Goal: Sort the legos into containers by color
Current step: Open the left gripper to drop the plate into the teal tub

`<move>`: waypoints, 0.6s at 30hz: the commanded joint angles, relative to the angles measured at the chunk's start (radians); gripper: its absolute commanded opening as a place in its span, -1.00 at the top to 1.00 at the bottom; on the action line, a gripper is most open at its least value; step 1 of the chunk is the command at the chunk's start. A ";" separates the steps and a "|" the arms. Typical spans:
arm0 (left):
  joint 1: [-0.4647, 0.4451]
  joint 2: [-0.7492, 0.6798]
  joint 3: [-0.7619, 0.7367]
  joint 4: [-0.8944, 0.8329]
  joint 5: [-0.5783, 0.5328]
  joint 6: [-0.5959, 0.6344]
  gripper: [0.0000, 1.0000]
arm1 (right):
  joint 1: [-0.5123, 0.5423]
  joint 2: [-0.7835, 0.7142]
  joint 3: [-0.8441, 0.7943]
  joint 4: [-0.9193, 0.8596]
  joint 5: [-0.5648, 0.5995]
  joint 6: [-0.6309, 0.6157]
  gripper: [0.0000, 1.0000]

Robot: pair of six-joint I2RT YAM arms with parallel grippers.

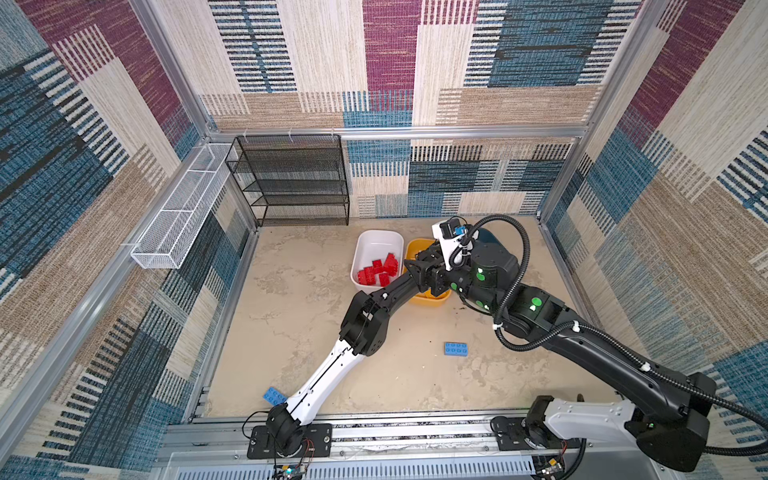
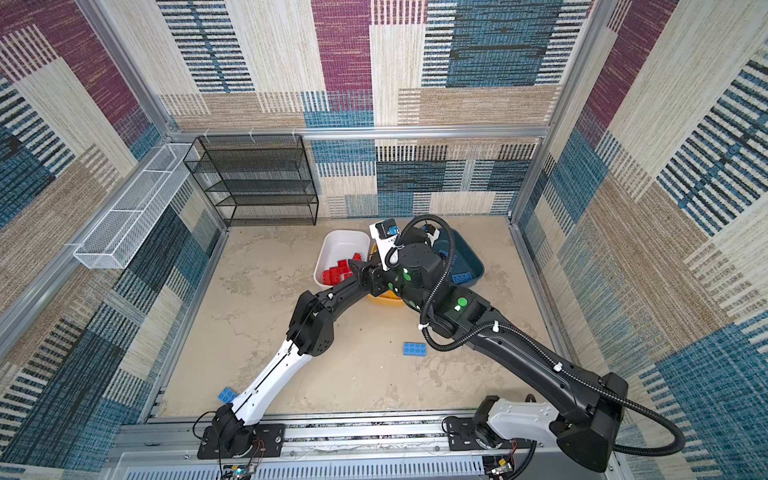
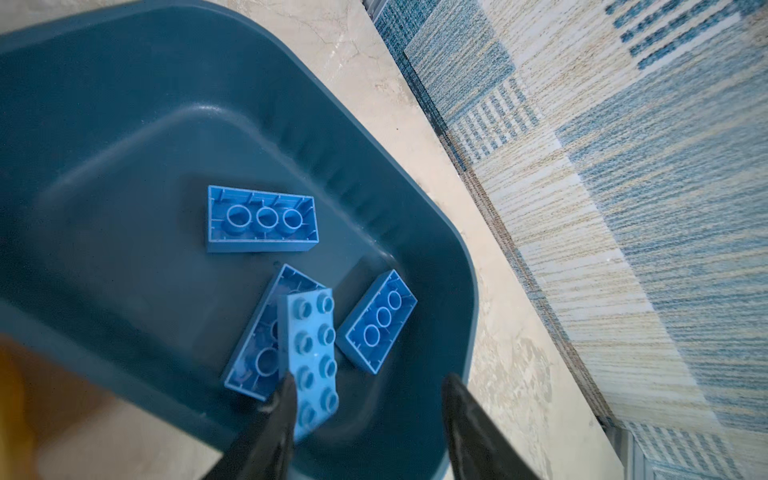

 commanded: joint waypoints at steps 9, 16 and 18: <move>0.001 -0.626 -0.834 0.367 -0.100 0.049 -0.32 | -0.020 -0.111 0.017 -0.182 0.098 0.035 -0.82; 0.001 -1.008 -1.433 0.565 -0.184 -0.028 -0.31 | -0.056 -0.192 -0.067 -0.354 0.119 0.097 -0.94; -0.001 -1.120 -1.590 0.597 -0.225 -0.045 -0.31 | -0.057 -0.172 -0.130 -0.406 0.111 0.134 -0.96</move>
